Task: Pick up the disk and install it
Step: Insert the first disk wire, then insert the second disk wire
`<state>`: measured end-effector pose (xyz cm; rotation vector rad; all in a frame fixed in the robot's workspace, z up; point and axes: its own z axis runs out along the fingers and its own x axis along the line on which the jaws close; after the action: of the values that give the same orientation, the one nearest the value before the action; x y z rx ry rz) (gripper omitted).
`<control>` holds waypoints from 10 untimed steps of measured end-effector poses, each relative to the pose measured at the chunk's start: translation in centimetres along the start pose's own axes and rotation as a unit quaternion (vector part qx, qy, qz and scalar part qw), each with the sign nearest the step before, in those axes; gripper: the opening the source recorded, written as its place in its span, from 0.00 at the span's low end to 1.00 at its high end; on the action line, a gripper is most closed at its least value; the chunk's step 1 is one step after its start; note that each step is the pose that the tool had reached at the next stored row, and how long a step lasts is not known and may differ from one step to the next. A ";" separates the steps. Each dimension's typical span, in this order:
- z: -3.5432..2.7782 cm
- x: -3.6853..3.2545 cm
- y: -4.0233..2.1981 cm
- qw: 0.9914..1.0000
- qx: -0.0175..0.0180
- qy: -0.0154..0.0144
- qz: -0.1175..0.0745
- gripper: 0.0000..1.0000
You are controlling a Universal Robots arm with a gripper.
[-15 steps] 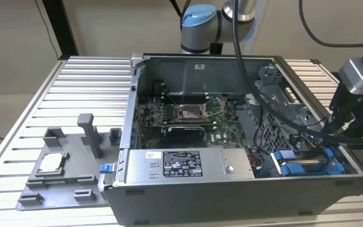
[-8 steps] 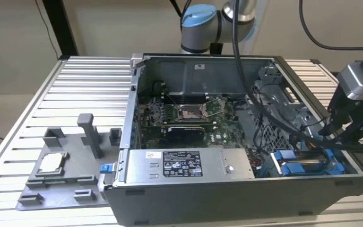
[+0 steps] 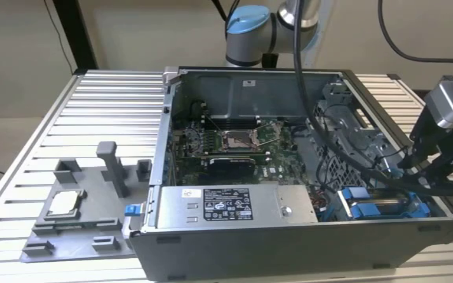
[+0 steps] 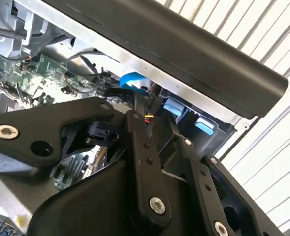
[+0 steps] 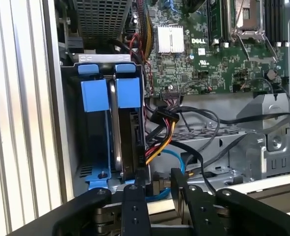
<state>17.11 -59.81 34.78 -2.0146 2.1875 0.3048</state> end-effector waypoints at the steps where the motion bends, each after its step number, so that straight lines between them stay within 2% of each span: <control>1: 0.03 0.05 -0.02 1.000 -0.001 0.000 0.000 1.00; 4: 0.23 0.19 -0.11 1.000 -0.005 -0.003 0.001 1.00; 6: 0.36 0.24 -0.13 1.000 -0.005 -0.005 0.001 1.00; 10: 0.38 0.24 -0.14 1.000 -0.005 -0.005 0.001 1.00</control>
<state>17.22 -59.96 34.35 -2.0116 2.1867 0.3271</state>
